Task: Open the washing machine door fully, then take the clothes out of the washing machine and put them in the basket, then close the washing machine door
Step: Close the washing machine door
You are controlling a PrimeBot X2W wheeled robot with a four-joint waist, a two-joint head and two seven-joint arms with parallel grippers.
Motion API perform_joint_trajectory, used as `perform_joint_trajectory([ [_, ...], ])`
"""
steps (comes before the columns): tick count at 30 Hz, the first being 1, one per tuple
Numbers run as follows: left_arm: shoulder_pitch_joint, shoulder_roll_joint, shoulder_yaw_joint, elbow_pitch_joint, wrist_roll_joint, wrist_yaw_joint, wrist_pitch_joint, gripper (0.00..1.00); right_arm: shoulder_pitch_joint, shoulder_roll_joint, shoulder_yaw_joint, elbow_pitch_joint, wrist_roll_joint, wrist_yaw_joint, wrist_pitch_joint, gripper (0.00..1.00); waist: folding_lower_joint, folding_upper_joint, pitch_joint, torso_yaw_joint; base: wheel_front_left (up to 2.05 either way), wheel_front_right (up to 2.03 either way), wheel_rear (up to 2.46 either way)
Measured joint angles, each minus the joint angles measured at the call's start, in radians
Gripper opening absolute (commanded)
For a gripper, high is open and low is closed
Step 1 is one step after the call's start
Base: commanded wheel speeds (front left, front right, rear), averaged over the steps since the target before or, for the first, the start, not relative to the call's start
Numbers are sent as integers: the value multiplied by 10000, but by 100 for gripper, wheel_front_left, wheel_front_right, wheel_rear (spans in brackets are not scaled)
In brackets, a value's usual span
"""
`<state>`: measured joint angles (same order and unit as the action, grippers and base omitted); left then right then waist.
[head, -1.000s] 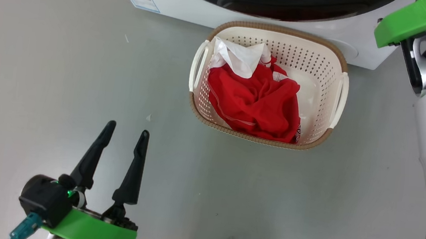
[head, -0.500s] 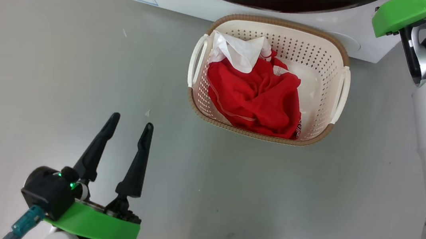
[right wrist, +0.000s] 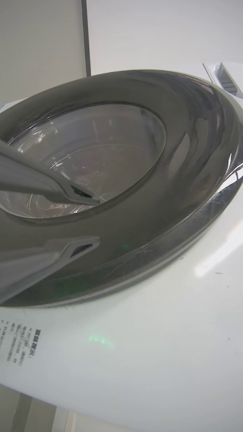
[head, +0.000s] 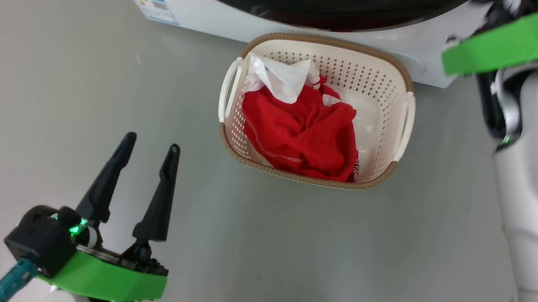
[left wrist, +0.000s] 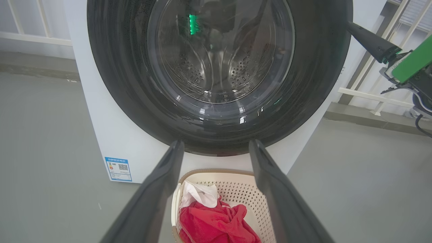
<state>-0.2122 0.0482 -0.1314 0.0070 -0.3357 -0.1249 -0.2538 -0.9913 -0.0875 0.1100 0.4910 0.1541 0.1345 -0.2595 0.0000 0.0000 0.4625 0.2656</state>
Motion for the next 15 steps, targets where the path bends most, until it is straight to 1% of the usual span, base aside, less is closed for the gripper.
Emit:
perform_joint_trajectory([
  [8,35,-19,326,-33,15,0,-2,100,1660,84,196,-631,98,0,2,100,0,0,-502,-430,0,0,0],
  [15,60,-77,631,-107,213,0,-2,100,3164,161,-36,-1168,-4,0,2,100,0,0,-962,-885,0,0,0],
])
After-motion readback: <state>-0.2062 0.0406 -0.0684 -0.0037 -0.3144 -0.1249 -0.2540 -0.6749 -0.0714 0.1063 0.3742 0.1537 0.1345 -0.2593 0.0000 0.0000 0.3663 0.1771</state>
